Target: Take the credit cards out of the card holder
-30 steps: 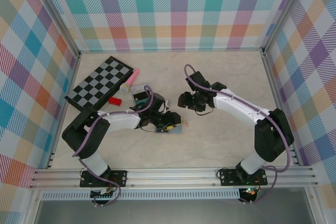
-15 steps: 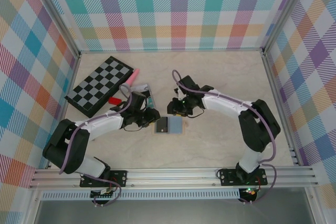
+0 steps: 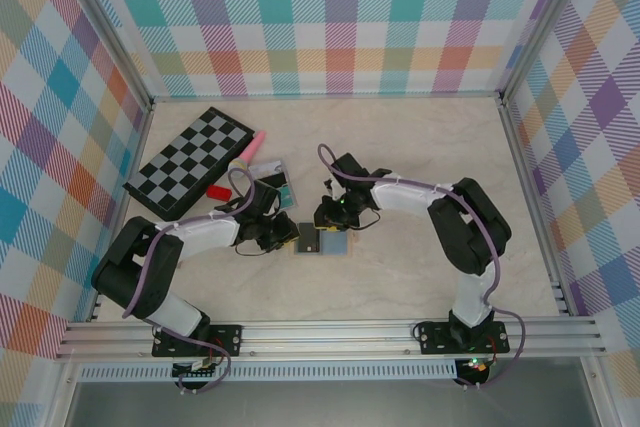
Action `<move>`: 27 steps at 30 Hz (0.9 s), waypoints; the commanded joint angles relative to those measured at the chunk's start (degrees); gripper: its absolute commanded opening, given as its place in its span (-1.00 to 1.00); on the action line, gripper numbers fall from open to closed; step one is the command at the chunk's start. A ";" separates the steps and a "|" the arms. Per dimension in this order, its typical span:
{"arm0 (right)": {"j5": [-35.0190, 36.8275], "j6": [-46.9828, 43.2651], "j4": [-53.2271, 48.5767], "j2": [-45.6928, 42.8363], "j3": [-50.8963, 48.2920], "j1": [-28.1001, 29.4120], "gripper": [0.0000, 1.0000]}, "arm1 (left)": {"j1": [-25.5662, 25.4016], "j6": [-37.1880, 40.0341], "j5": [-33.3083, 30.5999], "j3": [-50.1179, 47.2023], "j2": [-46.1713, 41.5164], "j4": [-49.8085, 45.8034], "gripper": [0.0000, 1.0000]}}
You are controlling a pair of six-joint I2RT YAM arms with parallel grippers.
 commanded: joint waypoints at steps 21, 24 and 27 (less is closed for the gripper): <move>-6.38 -0.79 3.59 4.87 -0.53 0.18 -0.62 | 0.39 0.57 0.45 0.02 1.25 0.26 -0.77; -7.00 -0.75 4.11 4.87 -0.44 0.18 -0.62 | 0.43 0.67 0.60 -0.05 1.42 0.33 -0.78; -6.52 -0.80 3.69 4.88 -0.29 0.19 -0.66 | 0.39 0.67 0.49 -0.22 1.60 0.35 -0.78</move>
